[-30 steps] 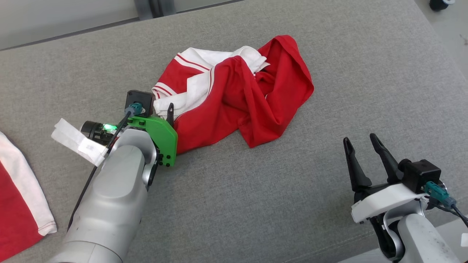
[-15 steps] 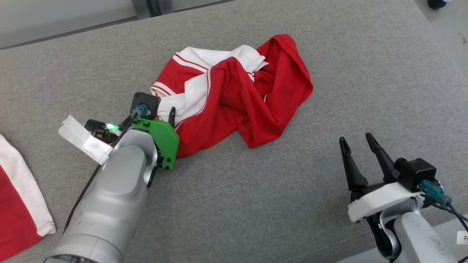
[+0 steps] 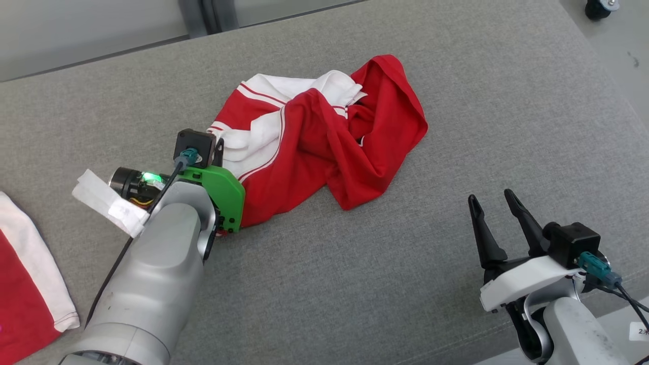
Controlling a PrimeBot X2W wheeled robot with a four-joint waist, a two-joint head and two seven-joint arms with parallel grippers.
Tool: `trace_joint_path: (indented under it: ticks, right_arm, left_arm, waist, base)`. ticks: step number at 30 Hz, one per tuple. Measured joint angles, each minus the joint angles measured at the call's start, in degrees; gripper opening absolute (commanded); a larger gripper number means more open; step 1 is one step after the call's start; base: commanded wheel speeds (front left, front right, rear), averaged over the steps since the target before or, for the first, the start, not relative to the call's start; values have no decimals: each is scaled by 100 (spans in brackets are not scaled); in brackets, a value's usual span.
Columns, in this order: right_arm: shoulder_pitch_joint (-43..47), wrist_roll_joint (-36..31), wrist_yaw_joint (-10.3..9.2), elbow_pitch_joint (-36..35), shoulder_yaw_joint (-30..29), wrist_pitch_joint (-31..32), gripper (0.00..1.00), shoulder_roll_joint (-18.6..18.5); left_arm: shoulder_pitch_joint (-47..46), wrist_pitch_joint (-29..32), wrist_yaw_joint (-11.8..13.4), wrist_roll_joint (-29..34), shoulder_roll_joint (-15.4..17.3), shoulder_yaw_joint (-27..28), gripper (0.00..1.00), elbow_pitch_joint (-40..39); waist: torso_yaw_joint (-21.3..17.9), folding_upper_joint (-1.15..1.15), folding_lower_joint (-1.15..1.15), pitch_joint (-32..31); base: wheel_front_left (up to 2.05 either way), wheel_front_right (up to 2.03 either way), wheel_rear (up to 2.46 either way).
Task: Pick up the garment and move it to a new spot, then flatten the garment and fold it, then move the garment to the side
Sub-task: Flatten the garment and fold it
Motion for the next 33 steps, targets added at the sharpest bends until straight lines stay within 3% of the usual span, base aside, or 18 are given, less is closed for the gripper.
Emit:
trace_joint_path:
  ticks: [7,13,22,26,33]
  right_arm:
    - [23,-4,0,37,33,-1,100,-1]
    - [163,-5,0,42,-112,-5,100,24]
    - [426,-13,0,89,-363,-5,100,145]
    - [537,-26,0,154,-441,-5,100,187]
    - [573,-57,0,265,-465,-5,100,268]
  left_arm:
    - [-174,-392,370,-157,25,243,0,-450]
    - [-49,-427,577,-11,170,621,0,-2499]
    - [1610,-426,325,203,489,794,0,-4341]
    - [2465,-426,137,245,736,609,0,-4554]
    - [3420,-129,52,396,1029,220,0,-4351]
  waist:
    - [68,0,0,-258]
    - [169,0,0,-515]
    - [712,0,0,-811]
    - [1012,0,0,-948]
    - [1545,0,0,-1175]
  base:
    - [0,0,0]
    - [0,0,0]
    - [0,0,0]
    - [0,0,0]
    - [0,0,0]
